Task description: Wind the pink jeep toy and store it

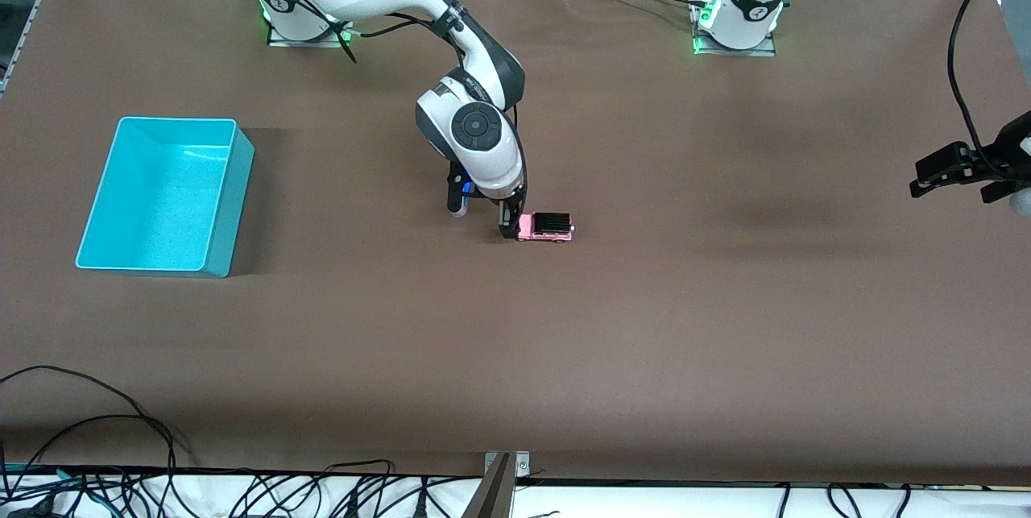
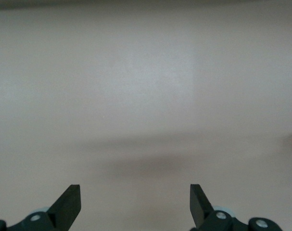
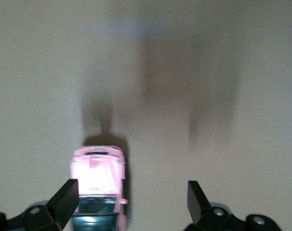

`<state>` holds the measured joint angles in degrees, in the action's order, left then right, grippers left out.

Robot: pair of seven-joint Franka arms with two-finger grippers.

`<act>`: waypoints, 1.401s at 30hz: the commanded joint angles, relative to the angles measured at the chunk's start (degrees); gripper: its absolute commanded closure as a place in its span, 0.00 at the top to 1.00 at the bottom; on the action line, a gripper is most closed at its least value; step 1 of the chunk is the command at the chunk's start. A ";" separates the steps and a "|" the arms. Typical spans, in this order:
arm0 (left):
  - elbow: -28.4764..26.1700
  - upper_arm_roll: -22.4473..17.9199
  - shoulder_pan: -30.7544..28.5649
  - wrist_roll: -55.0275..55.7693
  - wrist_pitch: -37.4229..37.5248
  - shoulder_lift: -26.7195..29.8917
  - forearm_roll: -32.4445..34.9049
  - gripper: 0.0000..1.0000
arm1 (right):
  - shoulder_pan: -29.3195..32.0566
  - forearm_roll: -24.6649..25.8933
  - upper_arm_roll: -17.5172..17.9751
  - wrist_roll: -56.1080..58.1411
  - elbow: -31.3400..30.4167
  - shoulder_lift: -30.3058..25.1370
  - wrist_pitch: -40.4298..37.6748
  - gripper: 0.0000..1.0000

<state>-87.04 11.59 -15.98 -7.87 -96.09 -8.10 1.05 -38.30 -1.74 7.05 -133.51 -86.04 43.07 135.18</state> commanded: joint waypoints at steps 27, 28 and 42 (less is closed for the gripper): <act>-1.29 0.19 -0.19 0.13 -0.32 1.24 0.80 1.00 | -5.12 0.95 -2.12 -5.70 11.42 9.84 7.55 1.00; -1.29 0.19 -0.19 0.13 -0.32 1.24 0.80 1.00 | -5.29 0.95 -2.39 -5.70 11.42 9.92 7.64 1.00; -1.29 0.19 -0.19 0.13 -0.32 1.24 0.80 1.00 | -6.17 1.04 -3.09 -5.62 11.51 11.15 8.08 1.00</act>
<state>-87.04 11.59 -15.98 -7.87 -96.09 -8.10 1.05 -43.65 -1.74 4.87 -137.55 -76.98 51.94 142.69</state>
